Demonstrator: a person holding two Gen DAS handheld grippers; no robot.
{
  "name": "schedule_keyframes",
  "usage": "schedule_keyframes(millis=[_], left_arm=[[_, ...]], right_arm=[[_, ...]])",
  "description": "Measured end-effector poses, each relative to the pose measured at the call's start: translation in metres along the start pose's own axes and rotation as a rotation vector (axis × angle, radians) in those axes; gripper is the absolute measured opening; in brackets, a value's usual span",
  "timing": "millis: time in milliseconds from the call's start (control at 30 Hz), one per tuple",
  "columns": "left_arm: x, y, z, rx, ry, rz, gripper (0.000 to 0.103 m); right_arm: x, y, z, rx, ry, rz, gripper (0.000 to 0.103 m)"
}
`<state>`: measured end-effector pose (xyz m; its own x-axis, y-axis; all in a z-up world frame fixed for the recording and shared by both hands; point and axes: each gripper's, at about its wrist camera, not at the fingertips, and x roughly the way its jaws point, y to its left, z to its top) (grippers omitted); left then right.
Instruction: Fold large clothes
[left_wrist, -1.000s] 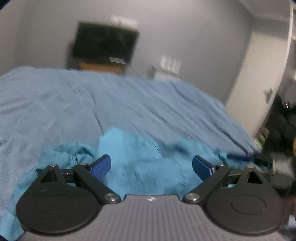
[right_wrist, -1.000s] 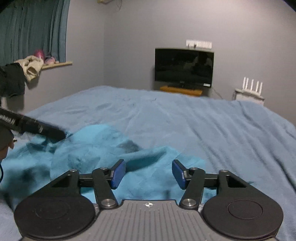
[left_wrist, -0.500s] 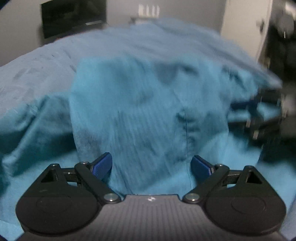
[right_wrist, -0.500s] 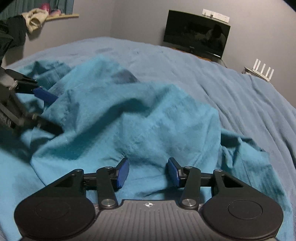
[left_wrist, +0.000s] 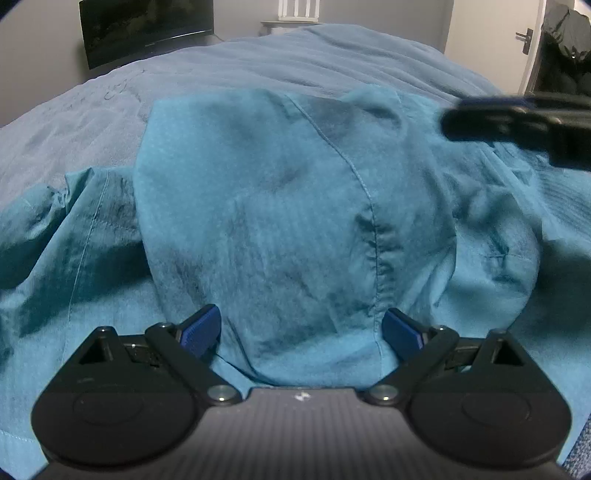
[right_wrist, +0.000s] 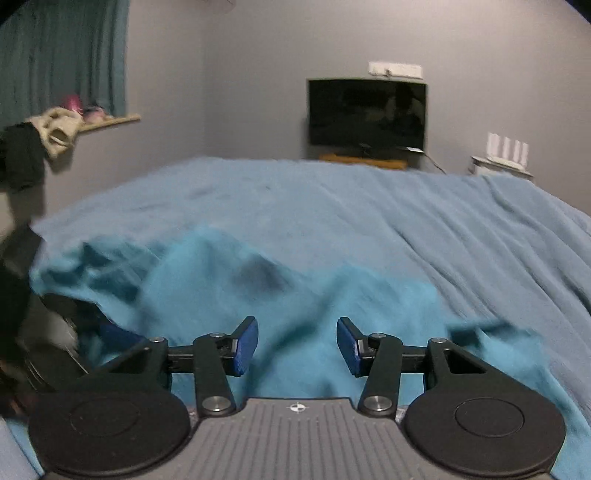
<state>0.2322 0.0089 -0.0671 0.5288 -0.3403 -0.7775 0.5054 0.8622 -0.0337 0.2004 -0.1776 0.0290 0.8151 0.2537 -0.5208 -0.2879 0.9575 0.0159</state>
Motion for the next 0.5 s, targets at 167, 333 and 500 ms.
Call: schedule_keyframes(millis=[167, 333, 500], left_arm=[[-0.001, 0.000, 0.000, 0.002, 0.002, -0.001, 0.094], [-0.001, 0.006, 0.002, -0.017, 0.007, -0.009, 0.094], [-0.001, 0.009, 0.002, -0.030, 0.007, -0.015, 0.094]], right_arm=[[0.047, 0.030, 0.004, -0.029, 0.084, -0.009, 0.048], [0.093, 0.026, -0.005, 0.013, 0.174, -0.061, 0.054], [0.111, 0.017, -0.007, 0.052, 0.172, -0.065, 0.059]])
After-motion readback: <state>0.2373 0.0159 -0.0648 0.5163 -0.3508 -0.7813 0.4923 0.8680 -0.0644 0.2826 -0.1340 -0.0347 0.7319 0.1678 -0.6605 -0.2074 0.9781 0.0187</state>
